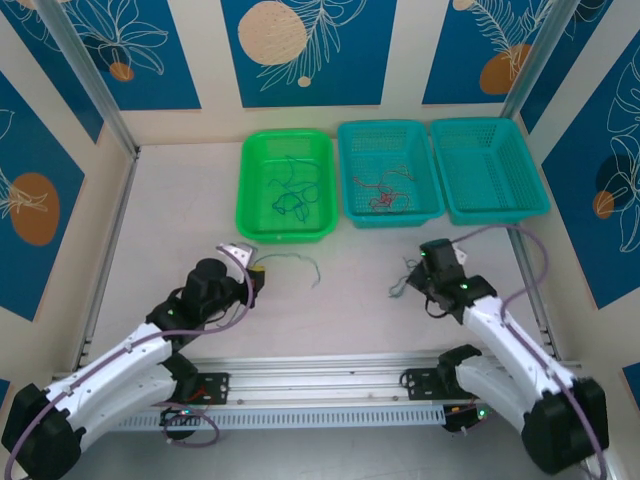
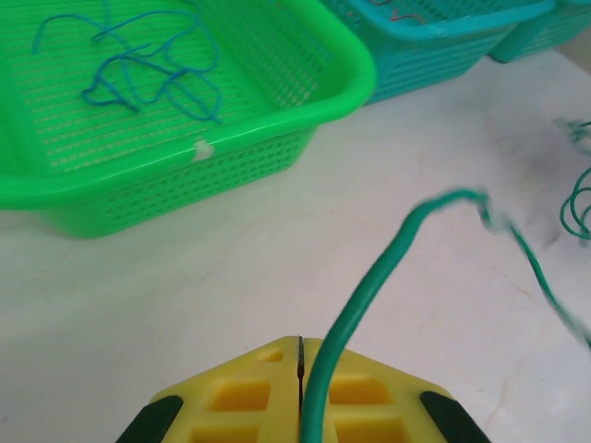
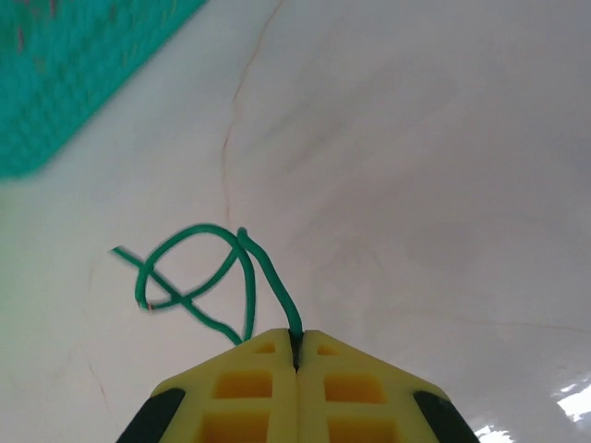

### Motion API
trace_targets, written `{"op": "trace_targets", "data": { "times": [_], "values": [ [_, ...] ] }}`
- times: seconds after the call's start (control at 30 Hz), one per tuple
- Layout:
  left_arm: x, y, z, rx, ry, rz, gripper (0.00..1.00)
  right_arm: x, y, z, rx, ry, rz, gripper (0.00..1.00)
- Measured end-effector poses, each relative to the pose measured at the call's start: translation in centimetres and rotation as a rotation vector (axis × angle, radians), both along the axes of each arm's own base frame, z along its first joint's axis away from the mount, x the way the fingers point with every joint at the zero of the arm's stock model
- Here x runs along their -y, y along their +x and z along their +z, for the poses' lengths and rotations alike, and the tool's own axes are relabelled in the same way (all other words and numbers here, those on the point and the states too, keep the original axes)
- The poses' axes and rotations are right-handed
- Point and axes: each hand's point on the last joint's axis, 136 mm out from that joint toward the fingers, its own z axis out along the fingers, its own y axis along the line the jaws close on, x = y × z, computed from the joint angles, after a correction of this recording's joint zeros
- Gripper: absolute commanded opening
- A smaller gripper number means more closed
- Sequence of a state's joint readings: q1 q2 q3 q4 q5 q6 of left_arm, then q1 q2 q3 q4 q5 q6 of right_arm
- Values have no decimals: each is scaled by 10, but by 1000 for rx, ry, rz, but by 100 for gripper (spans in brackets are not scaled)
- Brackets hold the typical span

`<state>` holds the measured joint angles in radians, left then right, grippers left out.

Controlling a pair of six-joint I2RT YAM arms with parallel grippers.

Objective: Untangle the cables

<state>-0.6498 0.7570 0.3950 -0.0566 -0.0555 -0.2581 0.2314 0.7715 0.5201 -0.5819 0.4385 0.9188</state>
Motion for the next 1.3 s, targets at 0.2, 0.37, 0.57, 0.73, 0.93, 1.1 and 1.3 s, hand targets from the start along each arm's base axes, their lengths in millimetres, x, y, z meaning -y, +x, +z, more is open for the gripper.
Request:
{"op": "trace_targets", "data": {
  "times": [0.2,0.37,0.57,0.73,0.93,1.1,1.3],
  "values": [
    [5,-5,0,-5,-28,-38,0,8,1,42,201,202,-55,0],
    [26,-15,11,4,-109,-158,0,-3,21,79,362,378,-45,0],
    [37,-19,16,6,-145,-220,0,53,70,113,595,537,-263,0],
    [42,-20,20,17,-164,-242,0,111,113,92,625,594,-452,0],
    [48,-16,15,3,-164,-256,0,155,186,101,665,602,-480,15],
    [49,-15,16,10,-169,-257,0,178,246,117,708,567,-406,77],
    [48,-15,21,26,-177,-257,0,164,254,129,672,458,-264,80]
  ]
}}
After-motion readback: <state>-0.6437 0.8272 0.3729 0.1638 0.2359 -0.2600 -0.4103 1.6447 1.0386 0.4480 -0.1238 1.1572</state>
